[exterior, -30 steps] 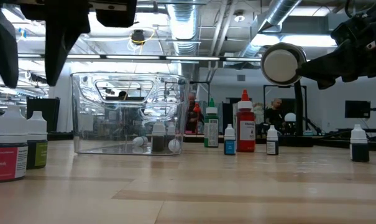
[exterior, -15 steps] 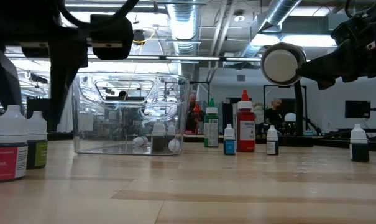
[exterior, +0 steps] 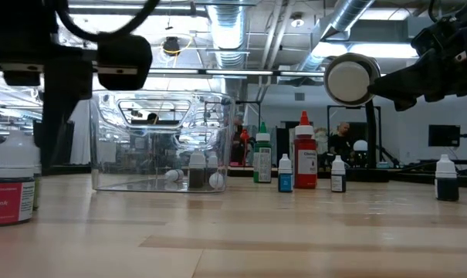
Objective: Pick & Place food coloring
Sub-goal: Put the small green food coloring bottle into the transparent bin
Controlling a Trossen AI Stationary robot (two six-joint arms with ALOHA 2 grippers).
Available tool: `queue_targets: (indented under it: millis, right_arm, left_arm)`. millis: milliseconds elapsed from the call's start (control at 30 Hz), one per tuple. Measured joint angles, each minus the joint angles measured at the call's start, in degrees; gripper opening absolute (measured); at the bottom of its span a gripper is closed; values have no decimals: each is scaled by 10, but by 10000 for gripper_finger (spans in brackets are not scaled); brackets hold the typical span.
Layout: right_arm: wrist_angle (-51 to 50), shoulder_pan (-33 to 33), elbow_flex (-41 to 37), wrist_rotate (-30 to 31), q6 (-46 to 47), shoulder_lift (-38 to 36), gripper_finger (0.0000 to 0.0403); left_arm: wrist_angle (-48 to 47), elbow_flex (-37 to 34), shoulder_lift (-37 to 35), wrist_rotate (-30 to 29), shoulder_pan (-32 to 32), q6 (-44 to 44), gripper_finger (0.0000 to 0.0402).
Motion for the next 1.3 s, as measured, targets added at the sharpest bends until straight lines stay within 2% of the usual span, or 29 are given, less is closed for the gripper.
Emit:
queue_targets:
  millis: [300,600,800,1000,1167,1300]
  right_arm:
    - [0,0,0,0,0,0,113]
    - [0,0,0,0,0,0,113]
    - [0,0,0,0,0,0,113]
    - [0,0,0,0,0,0,113]
    - [0,0,0,0,0,0,113]
    - [0,0,0,0,0,0,113]
  left_arm:
    - [12,0,0,15,-4,-5,110]
    - [12,0,0,17,-14,-9,40]
    - [0,0,-7,40,-21,-15,49]
    - [-42,0,-50,73,-22,-34,49]
    - [-69,0,-108,100,-17,-59,41]
    - [-73,0,-159,108,-7,-83,50]
